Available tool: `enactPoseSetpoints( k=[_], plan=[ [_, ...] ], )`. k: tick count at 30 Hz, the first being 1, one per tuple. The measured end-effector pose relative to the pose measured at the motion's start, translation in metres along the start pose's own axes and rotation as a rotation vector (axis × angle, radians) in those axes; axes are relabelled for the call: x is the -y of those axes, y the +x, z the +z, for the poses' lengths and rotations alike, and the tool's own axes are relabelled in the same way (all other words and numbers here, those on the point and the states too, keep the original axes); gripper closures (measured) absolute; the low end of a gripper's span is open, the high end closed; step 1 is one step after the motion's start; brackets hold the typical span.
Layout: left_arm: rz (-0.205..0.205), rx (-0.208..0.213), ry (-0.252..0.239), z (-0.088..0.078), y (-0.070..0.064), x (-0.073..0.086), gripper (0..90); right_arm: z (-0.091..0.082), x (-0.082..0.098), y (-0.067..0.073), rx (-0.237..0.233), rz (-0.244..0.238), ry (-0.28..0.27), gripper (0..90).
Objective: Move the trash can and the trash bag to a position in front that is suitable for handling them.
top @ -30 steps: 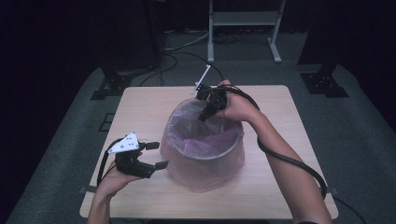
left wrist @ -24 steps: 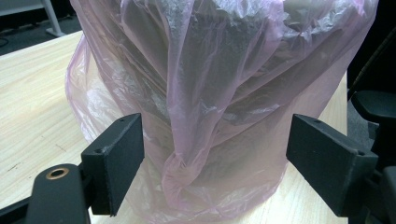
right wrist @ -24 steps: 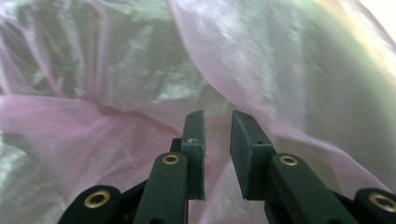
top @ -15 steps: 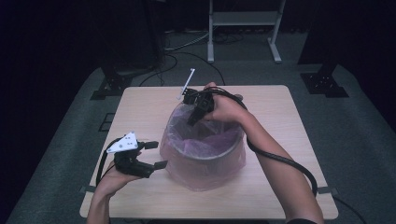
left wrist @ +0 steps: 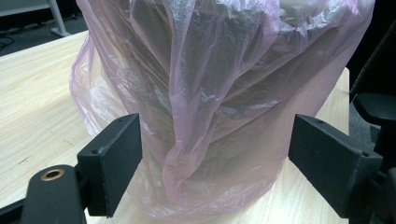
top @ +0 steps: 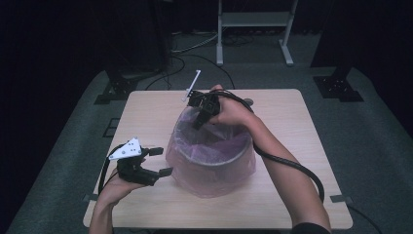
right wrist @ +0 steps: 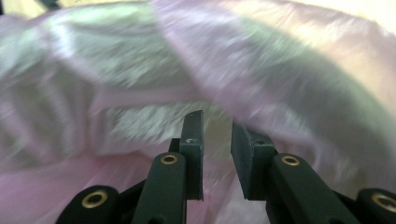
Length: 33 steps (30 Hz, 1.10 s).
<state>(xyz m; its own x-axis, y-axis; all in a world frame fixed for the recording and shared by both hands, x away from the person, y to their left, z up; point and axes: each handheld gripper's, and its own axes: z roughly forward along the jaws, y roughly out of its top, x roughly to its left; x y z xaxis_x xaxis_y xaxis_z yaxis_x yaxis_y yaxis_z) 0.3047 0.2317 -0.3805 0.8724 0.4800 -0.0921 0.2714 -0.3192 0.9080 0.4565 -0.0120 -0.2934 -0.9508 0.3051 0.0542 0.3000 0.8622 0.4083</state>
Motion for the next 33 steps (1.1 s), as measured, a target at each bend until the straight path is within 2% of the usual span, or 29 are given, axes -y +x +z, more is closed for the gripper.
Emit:
enactPoseSetpoints(
  k=[7, 9, 11, 12, 18, 21, 24, 27, 30, 33],
  plan=[
    [0.007, 0.003, 0.007, 0.002, -0.002, 0.0, 16.2, -0.012, 0.017, 0.033, 0.0, -0.051, 0.004, 72.6],
    [0.004, 0.005, 0.006, 0.002, -0.002, 0.0, 16.2, -0.015, 0.022, 0.044, -0.003, -0.066, -0.017, 73.0],
    [0.008, 0.009, 0.011, 0.003, -0.003, -0.001, 16.2, -0.017, 0.026, 0.056, -0.004, -0.069, -0.016, 73.4],
    [0.007, 0.009, 0.009, 0.004, -0.003, -0.001, 16.2, -0.018, 0.029, 0.063, -0.001, -0.087, -0.015, 73.4],
    [0.006, 0.019, 0.021, 0.008, -0.004, -0.001, 16.2, -0.016, 0.038, 0.088, -0.008, -0.106, -0.004, 73.5],
    [0.006, 0.018, 0.021, 0.008, -0.004, -0.001, 16.2, -0.013, 0.04, 0.095, -0.014, -0.115, 0.017, 73.4],
    [0.007, 0.018, 0.018, 0.008, -0.004, -0.001, 16.2, -0.01, 0.042, 0.097, -0.021, -0.125, 0.029, 73.1],
    [0.005, 0.018, 0.016, 0.007, -0.004, -0.001, 16.2, -0.013, 0.044, 0.091, -0.019, -0.109, 0.016, 73.0],
    [0.006, 0.016, 0.015, 0.007, -0.004, -0.001, 16.2, -0.022, 0.047, 0.077, -0.033, -0.073, -0.027, 73.0],
    [0.007, 0.018, 0.016, 0.007, -0.004, -0.001, 16.2, -0.027, 0.049, 0.057, -0.013, -0.026, -0.044, 73.0]
  ],
)
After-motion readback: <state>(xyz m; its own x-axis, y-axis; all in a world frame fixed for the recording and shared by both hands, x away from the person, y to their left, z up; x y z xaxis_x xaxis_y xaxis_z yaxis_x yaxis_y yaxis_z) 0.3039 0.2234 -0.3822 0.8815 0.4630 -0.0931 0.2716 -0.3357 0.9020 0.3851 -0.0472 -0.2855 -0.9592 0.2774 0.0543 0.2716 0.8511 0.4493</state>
